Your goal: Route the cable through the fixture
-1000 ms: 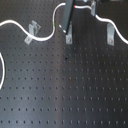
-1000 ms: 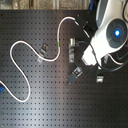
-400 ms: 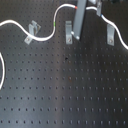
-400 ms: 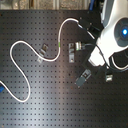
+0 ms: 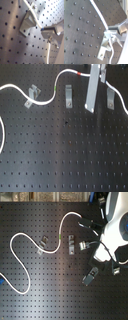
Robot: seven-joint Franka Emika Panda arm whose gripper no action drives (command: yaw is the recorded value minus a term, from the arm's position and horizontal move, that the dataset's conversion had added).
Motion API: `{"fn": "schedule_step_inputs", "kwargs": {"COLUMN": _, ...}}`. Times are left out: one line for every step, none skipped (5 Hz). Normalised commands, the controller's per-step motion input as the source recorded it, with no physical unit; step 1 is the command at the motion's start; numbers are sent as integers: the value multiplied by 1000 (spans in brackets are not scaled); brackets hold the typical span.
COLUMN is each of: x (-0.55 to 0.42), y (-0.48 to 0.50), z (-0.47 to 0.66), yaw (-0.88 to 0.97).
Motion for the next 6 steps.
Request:
{"fn": "schedule_step_inputs", "kwargs": {"x": 133, "y": 275, "z": 185, "yaw": -300}}
{"fn": "schedule_step_inputs", "kwargs": {"x": 26, "y": -12, "z": 76, "yaw": -720}}
{"fn": "schedule_step_inputs", "kwargs": {"x": -14, "y": -38, "z": 1, "yaw": -646}}
{"fn": "schedule_step_inputs", "kwargs": {"x": -36, "y": 22, "z": -1, "yaw": -457}}
{"fn": "schedule_step_inputs", "kwargs": {"x": -106, "y": 139, "z": 29, "yaw": -460}}
{"fn": "schedule_step_inputs", "kwargs": {"x": -126, "y": 52, "z": -2, "yaw": -440}}
